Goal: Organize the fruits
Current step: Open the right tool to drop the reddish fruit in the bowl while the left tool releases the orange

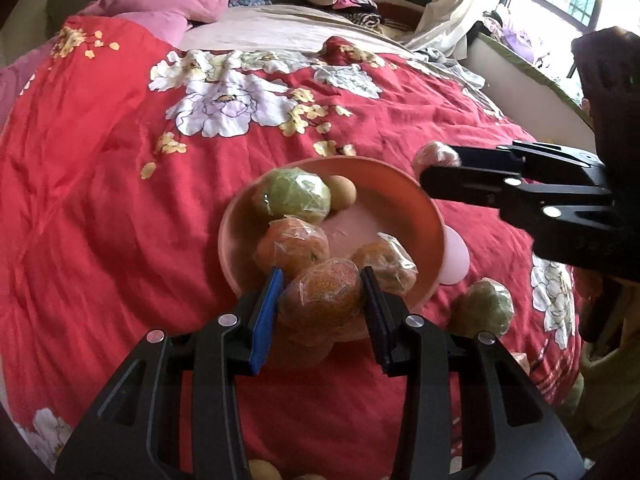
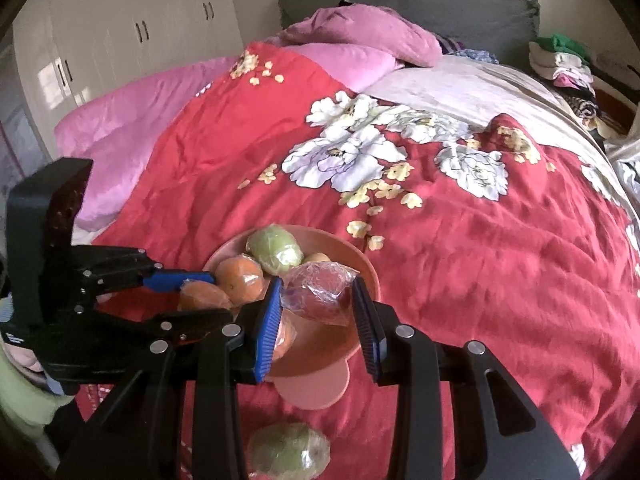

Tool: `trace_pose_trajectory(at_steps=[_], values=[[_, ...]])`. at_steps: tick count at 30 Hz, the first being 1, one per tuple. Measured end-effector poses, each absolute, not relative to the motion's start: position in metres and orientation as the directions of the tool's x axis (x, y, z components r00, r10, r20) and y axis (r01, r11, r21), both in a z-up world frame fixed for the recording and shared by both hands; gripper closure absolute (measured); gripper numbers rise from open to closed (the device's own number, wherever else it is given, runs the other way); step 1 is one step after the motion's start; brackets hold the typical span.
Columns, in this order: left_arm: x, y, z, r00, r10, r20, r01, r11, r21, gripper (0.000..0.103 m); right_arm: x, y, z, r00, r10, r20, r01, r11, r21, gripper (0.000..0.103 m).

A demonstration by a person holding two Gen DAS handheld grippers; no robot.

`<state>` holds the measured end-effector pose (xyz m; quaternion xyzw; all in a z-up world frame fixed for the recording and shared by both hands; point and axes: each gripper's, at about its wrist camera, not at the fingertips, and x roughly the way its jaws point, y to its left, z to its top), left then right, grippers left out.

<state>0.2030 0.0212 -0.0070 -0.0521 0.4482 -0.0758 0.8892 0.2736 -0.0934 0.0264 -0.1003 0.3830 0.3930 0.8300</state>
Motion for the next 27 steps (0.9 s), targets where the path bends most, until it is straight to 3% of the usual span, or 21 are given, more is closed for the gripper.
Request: trace_pose_trajectory(at_steps=[27], values=[[0.205, 0.022, -0.012, 0.617, -0.177, -0.767, 0.108, 0.984, -0.141, 0.071, 0.283, -0.074, -0.007, 0.368, 0.504, -0.782, -0.736, 0.672, 0.087, 0.068]])
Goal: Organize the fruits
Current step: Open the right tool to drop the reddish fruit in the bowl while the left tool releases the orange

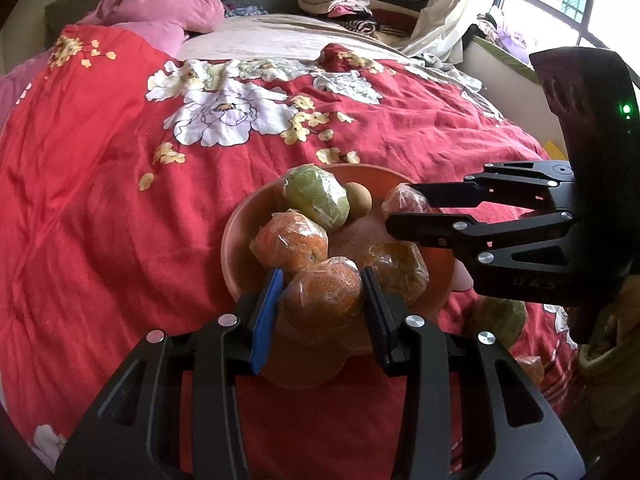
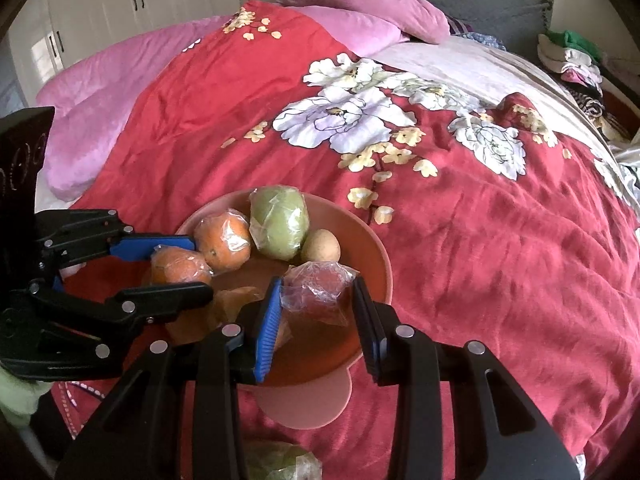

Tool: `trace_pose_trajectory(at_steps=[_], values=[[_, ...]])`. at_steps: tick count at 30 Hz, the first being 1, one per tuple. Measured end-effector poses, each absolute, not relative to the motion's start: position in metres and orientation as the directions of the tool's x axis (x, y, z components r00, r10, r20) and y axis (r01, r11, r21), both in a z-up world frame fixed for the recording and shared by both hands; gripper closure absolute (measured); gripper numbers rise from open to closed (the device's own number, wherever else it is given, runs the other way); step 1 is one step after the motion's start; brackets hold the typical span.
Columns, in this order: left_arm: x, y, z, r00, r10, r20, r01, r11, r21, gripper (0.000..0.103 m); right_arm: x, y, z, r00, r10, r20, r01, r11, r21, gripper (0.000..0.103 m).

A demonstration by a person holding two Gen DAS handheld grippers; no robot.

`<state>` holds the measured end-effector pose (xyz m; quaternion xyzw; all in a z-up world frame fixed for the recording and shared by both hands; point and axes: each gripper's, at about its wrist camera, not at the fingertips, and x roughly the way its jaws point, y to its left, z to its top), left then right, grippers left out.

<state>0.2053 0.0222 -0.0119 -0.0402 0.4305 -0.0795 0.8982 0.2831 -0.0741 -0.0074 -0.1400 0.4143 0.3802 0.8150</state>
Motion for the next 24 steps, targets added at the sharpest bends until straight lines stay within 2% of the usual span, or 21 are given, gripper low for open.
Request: trace_pose_trajectory(at_steps=[15, 24], values=[[0.2054, 0.0212, -0.0117, 0.614, -0.188, -0.766, 0.114, 0.982, -0.149, 0.071, 0.2841, -0.0764, -0.0088, 0.364, 0.505, -0.783, -0.731, 0.676, 0.095, 0.067], [0.2049, 0.0167, -0.0117, 0.612, -0.198, -0.766, 0.122, 0.980, -0.156, 0.071, 0.2812, -0.0777, -0.0037, 0.362, 0.523, -0.772, -0.732, 0.672, 0.112, 0.060]])
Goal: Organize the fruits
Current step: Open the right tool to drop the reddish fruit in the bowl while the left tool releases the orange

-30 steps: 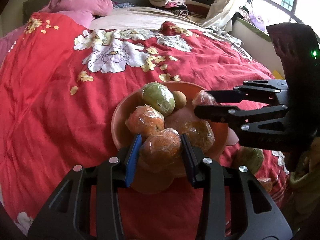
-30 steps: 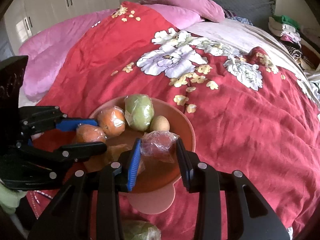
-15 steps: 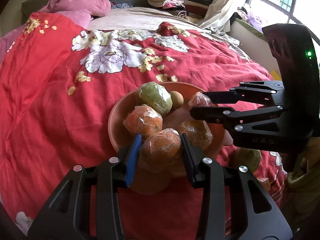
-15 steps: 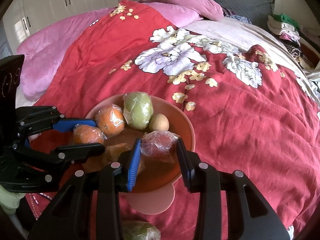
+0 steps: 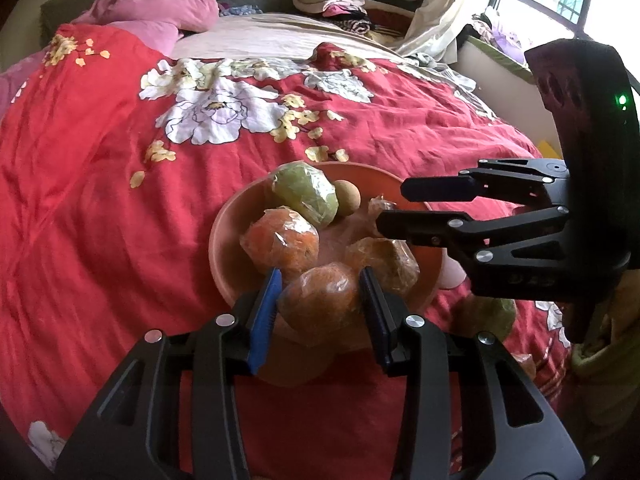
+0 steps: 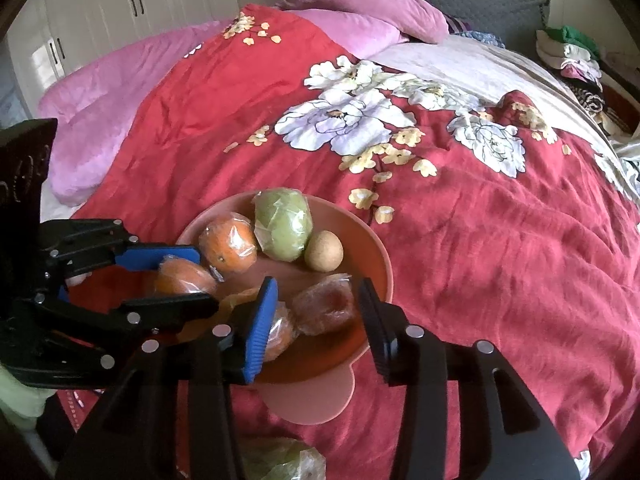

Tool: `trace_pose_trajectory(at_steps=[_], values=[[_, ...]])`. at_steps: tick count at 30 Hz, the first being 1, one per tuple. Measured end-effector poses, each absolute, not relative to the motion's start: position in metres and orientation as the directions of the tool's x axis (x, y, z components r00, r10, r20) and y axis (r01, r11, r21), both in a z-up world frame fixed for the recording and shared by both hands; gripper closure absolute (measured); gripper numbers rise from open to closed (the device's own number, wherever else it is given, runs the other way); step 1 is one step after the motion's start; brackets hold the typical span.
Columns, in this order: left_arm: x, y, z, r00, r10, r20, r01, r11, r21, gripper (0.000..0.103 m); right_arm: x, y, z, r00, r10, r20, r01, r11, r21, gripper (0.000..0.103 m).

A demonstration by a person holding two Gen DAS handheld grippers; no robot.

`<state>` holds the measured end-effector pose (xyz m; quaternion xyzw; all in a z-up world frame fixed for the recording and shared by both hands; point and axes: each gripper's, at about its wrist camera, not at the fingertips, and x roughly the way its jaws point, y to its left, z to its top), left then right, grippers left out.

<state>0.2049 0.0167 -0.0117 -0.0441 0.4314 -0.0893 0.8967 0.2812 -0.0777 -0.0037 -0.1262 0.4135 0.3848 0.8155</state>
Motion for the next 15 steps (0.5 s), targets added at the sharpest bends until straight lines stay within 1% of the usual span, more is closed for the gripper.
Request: trace_pose_trajectory(at_steps=[15], values=[[0.203, 0.018, -0.009, 0.617, -0.210, -0.758, 0.130, 0.978, -0.164, 0.071, 0.276, -0.093, 0.012, 0.384, 0.551, -0.741, -0.721, 0.680, 0.132, 0.054]])
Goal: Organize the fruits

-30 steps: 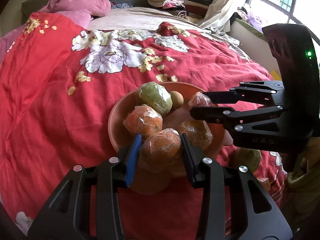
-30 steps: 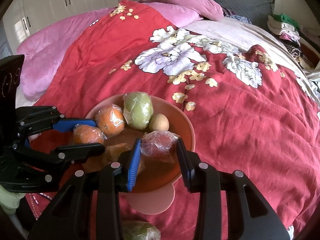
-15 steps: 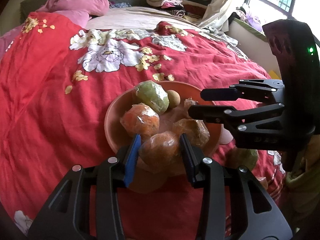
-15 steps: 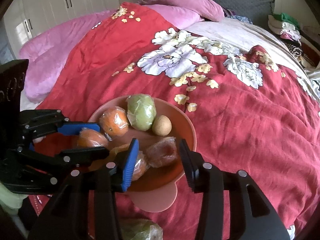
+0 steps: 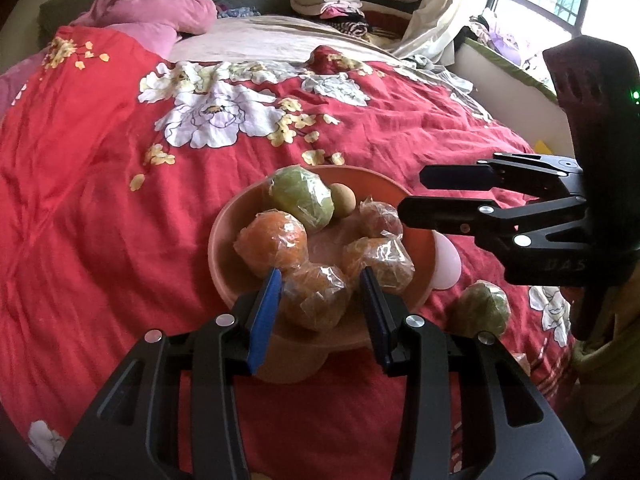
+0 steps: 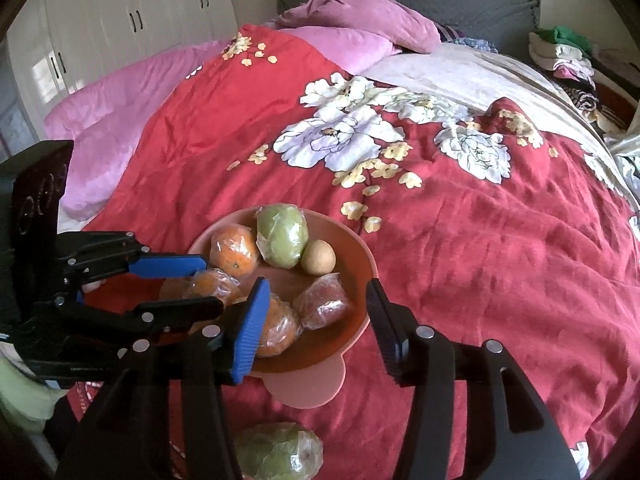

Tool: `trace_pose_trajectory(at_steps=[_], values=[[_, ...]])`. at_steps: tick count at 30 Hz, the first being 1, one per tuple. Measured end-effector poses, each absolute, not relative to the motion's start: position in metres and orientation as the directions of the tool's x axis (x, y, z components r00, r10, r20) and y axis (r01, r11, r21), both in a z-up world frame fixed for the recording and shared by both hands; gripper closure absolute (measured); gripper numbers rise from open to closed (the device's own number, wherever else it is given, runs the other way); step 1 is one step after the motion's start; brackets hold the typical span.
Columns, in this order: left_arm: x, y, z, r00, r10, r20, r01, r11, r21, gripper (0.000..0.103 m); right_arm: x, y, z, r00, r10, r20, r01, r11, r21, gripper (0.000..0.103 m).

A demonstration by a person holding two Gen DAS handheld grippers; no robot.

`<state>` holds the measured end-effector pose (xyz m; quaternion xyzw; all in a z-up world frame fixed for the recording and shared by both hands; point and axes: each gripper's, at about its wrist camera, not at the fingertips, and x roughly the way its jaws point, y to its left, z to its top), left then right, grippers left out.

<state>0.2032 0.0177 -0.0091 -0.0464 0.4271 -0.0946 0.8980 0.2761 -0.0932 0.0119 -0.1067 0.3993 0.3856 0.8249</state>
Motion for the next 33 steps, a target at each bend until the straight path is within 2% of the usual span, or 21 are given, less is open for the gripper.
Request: trace_pose_trajectory(at_steps=[7, 13, 15, 19, 20, 27, 29, 33], values=[[0.201, 0.021, -0.005, 0.624, -0.202, -0.755, 0.124, 0.979, -0.160, 0.068, 0.273, -0.097, 0.015, 0.388, 0.558, -0.734, -0.721, 0.679, 0.134, 0.048], [0.193, 0.021, 0.007, 0.651, -0.193, -0.734, 0.119, 0.981, -0.153, 0.057, 0.268, -0.098, 0.023, 0.396, 0.573, -0.718, -0.727, 0.673, 0.136, 0.044], [0.192, 0.022, 0.010, 0.657, -0.190, -0.729, 0.118, 0.982, -0.150, 0.056, 0.266, -0.097, 0.025, 0.399, 0.575, -0.714, -0.730, 0.670, 0.132, 0.043], [0.190, 0.024, 0.015, 0.669, -0.184, -0.720, 0.108, 0.983, -0.150, 0.044, 0.263, -0.098, 0.029, 0.403, 0.582, -0.706, -0.727, 0.672, 0.139, 0.036], [0.190, 0.025, 0.016, 0.671, -0.186, -0.717, 0.102, 0.982, -0.159, 0.038, 0.263, -0.098, 0.029, 0.401, 0.585, -0.705, -0.725, 0.673, 0.145, 0.036], [0.186, 0.028, 0.021, 0.683, -0.170, -0.710, 0.084, 0.984, -0.155, 0.030, 0.260, -0.102, 0.037, 0.421, 0.589, -0.690, -0.717, 0.682, 0.145, 0.029], [0.185, 0.029, 0.022, 0.689, -0.154, -0.708, 0.071, 0.987, -0.146, 0.020, 0.258, -0.103, 0.039, 0.426, 0.590, -0.686, -0.716, 0.683, 0.142, 0.027], [0.183, 0.031, 0.025, 0.696, -0.142, -0.704, 0.059, 0.988, -0.141, 0.014, 0.254, -0.105, 0.043, 0.446, 0.585, -0.678, -0.712, 0.691, 0.129, 0.020]])
